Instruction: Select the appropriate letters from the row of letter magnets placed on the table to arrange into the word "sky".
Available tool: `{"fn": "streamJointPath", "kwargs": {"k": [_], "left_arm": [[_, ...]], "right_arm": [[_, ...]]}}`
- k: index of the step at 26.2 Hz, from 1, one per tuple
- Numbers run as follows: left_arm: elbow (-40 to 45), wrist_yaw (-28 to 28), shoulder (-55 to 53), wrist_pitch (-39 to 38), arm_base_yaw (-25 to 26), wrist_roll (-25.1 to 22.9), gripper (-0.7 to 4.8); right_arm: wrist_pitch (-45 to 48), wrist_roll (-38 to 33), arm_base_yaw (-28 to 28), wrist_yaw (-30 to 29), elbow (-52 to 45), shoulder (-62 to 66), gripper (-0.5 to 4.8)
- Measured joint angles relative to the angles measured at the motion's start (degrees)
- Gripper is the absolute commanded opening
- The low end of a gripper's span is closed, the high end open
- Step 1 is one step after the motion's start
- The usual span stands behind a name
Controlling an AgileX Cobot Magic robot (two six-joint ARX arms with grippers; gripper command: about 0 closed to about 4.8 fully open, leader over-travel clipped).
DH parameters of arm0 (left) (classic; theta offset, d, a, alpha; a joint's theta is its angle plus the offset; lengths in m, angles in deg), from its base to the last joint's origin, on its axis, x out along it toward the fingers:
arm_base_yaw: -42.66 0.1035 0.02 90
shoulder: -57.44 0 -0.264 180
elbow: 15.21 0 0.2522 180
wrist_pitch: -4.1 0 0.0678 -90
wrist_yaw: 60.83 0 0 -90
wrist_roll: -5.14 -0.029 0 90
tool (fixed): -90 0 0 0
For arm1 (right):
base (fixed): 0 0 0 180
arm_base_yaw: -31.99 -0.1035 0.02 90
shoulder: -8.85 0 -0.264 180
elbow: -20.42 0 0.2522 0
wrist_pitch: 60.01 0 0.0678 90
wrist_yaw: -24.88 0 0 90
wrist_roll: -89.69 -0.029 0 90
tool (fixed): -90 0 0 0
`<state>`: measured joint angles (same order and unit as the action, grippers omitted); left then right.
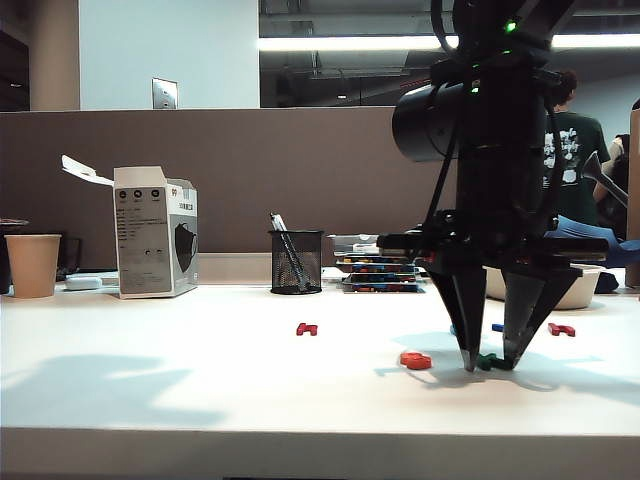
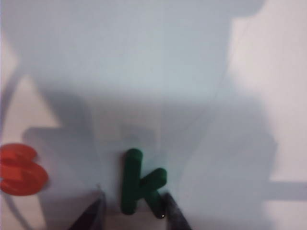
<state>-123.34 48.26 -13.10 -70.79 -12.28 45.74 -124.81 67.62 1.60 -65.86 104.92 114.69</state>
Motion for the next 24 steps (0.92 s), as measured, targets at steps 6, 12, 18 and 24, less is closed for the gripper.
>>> {"fn": "streamJointPath", "kwargs": {"k": [6, 12, 18, 24], "left_arm": [[0.0, 0.0, 0.0, 0.0, 0.0, 0.0, -0.05], [0.0, 0.0, 0.0, 0.0, 0.0, 0.0, -0.05], [0.0, 0.0, 0.0, 0.0, 0.0, 0.0, -0.05], [0.0, 0.0, 0.0, 0.0, 0.0, 0.0, -0.05]], "right_arm": [[-0.3, 0.0, 0.0, -0.3, -0.5, -1.2, 1.59], [-4.2, 0.0, 0.0, -0.4, -1.7, -3.7, 1.59], [-2.7, 0.4, 0.3, 3.3, -1.5, -13.4, 1.59], [2.5, 4.3, 5.0, 6.4, 2.4, -12.2, 1.59]]}}
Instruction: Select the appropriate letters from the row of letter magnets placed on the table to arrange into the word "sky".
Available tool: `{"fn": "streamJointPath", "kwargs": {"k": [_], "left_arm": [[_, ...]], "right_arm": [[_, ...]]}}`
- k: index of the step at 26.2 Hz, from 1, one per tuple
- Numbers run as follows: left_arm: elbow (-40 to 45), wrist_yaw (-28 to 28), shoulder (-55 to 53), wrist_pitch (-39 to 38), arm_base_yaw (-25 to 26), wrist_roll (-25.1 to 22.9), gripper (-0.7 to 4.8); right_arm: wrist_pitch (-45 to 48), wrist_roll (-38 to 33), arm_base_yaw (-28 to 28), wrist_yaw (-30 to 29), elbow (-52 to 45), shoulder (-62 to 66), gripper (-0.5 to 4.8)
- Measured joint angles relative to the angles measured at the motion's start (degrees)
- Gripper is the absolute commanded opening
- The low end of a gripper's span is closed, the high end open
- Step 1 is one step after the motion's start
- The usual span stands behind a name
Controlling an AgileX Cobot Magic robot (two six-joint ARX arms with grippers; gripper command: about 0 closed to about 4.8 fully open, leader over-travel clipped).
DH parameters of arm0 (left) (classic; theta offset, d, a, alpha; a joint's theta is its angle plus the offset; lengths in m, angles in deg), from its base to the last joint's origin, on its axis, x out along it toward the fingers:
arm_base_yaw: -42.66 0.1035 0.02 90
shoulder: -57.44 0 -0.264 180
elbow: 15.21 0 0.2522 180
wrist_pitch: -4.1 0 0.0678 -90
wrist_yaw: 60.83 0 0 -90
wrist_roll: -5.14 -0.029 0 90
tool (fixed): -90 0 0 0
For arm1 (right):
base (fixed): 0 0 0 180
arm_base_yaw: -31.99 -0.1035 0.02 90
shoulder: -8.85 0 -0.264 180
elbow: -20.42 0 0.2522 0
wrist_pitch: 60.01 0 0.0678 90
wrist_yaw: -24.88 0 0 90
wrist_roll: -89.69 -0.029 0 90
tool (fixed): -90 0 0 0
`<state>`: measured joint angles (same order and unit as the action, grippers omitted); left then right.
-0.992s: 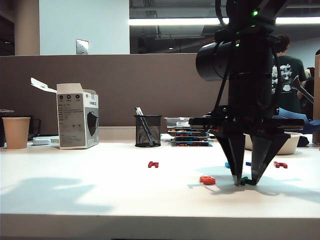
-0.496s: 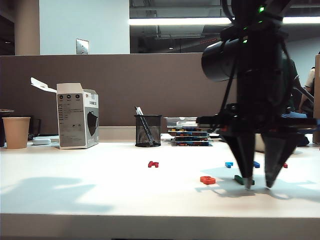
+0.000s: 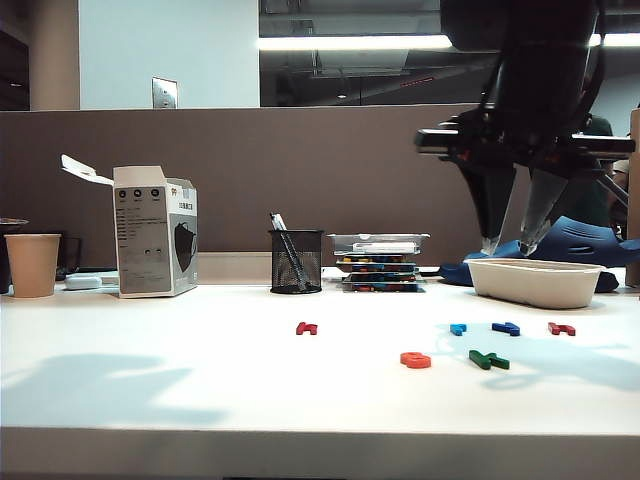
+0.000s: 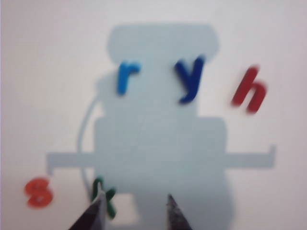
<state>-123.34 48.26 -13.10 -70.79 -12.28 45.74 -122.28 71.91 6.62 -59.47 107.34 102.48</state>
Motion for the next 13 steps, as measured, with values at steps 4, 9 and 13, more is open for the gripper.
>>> {"fn": "streamJointPath", "kwargs": {"k": [4, 9, 13], "left_arm": [[0.0, 0.0, 0.0, 0.0, 0.0, 0.0, -0.05], [0.0, 0.0, 0.0, 0.0, 0.0, 0.0, -0.05], [0.0, 0.0, 0.0, 0.0, 0.0, 0.0, -0.05]], "right_arm": [[0.6, 3.3, 2.3, 0.2, 3.0, 4.1, 1.59], [1.2, 7.3, 4.2, 0.0, 6.5, 9.5, 1.59], [1.8, 10.0, 5.8, -0.5, 8.5, 13.8, 1.59]]}}
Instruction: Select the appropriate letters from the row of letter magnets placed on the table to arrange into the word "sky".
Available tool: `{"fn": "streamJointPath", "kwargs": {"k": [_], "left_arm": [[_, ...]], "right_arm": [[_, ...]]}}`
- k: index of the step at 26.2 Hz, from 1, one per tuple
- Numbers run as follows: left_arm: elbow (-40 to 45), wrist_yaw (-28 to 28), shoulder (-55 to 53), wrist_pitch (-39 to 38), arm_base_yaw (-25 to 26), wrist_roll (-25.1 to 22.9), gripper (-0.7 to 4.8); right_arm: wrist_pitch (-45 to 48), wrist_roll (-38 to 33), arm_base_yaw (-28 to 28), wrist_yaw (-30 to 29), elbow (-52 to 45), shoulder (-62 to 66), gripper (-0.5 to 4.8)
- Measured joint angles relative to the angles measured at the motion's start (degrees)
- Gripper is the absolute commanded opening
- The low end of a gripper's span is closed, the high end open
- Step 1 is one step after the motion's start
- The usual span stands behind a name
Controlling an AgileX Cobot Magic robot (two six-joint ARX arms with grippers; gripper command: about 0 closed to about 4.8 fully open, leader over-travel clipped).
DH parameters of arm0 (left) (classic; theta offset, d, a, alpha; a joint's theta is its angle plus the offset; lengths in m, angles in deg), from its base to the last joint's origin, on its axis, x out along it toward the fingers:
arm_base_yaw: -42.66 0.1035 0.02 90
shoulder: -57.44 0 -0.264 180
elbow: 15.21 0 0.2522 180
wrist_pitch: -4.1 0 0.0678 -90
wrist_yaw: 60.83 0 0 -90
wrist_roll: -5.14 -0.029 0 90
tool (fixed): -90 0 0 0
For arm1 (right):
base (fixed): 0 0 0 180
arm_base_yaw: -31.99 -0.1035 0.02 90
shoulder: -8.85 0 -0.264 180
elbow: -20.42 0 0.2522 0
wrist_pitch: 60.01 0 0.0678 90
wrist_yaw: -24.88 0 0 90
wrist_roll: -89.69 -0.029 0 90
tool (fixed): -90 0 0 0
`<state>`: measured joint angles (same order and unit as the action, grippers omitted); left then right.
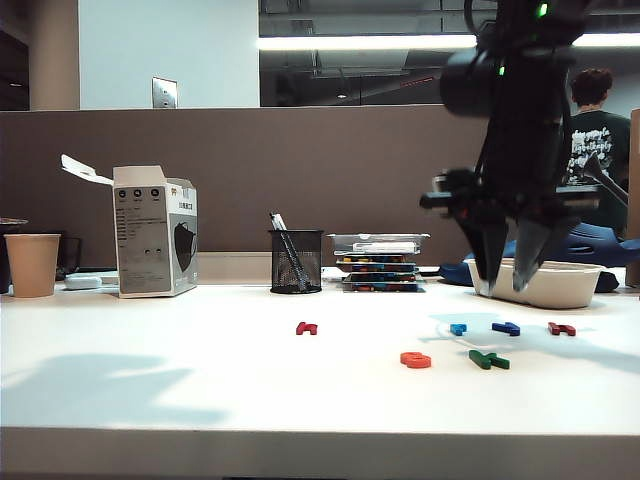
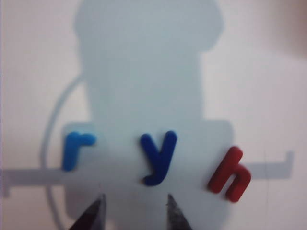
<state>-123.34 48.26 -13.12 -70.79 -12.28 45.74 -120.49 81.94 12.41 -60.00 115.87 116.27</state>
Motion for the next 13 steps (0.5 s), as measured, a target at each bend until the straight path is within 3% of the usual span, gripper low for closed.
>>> {"fn": "streamJointPath", "kwargs": {"k": [13], "left_arm": [[0.0, 0.0, 0.0, 0.0, 0.0, 0.0, -0.05]], "right_arm": [[2.8, 5.7, 2.3, -2.1, 0.2, 4.1, 1.59]]}}
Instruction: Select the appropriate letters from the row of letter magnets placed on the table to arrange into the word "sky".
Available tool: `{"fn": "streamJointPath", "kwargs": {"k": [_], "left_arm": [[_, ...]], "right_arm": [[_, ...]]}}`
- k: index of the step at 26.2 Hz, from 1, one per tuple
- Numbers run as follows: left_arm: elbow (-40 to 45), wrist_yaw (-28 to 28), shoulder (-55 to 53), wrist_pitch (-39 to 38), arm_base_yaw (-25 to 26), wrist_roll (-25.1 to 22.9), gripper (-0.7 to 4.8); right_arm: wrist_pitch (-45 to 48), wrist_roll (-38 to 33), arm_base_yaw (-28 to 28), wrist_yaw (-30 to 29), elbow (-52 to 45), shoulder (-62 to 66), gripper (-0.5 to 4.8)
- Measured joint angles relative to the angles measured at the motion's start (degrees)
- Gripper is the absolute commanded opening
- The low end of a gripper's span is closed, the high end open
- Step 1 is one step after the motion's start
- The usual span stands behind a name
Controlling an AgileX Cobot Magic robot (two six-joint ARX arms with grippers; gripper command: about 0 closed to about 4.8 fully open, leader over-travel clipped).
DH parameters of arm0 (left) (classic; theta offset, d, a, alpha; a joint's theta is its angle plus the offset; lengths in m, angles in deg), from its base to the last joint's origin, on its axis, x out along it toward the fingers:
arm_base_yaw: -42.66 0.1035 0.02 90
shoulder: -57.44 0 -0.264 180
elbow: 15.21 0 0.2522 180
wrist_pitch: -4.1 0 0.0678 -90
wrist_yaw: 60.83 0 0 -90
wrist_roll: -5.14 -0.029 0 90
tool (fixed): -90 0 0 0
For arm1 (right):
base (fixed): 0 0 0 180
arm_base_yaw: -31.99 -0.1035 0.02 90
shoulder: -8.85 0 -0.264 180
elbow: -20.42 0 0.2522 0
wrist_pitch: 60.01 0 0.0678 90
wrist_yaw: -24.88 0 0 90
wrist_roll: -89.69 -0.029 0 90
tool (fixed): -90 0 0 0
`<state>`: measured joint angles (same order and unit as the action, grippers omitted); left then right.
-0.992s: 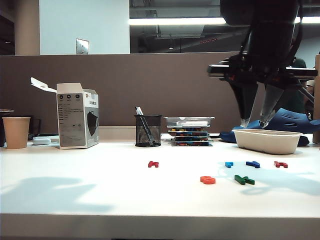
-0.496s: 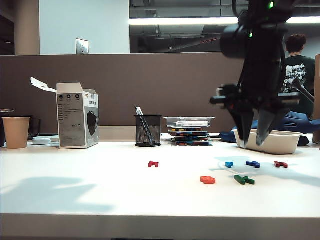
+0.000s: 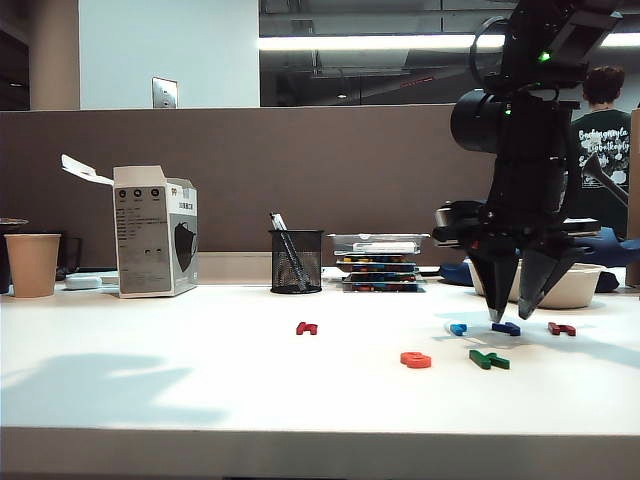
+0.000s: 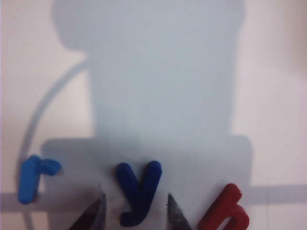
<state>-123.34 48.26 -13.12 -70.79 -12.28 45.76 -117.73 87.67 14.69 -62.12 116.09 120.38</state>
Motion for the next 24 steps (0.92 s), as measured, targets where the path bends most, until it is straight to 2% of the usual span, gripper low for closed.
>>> {"fn": "streamJointPath", "kwargs": {"k": [14, 20, 21, 22, 24], "left_arm": [[0.0, 0.0, 0.0, 0.0, 0.0, 0.0, -0.05], [0.0, 0.0, 0.0, 0.0, 0.0, 0.0, -0.05], [0.0, 0.0, 0.0, 0.0, 0.0, 0.0, -0.05], [0.0, 0.0, 0.0, 0.0, 0.0, 0.0, -0.05], [0.0, 0.0, 0.0, 0.0, 0.0, 0.0, -0.05]], "right_arm": [[0.5, 0.1, 0.0, -0.2, 0.4, 1.7, 1.56], [0.3, 0.1, 0.0, -0.2, 0.4, 1.7, 1.33], [0.2, 0.1, 0.0, -0.2, 0.4, 1.7, 0.91], [-0.1, 0.0, 0.0, -0.2, 0.4, 1.7, 0.75], [-0.5, 0.1, 0.0, -0.3, 0.4, 1.7, 0.74]]}}
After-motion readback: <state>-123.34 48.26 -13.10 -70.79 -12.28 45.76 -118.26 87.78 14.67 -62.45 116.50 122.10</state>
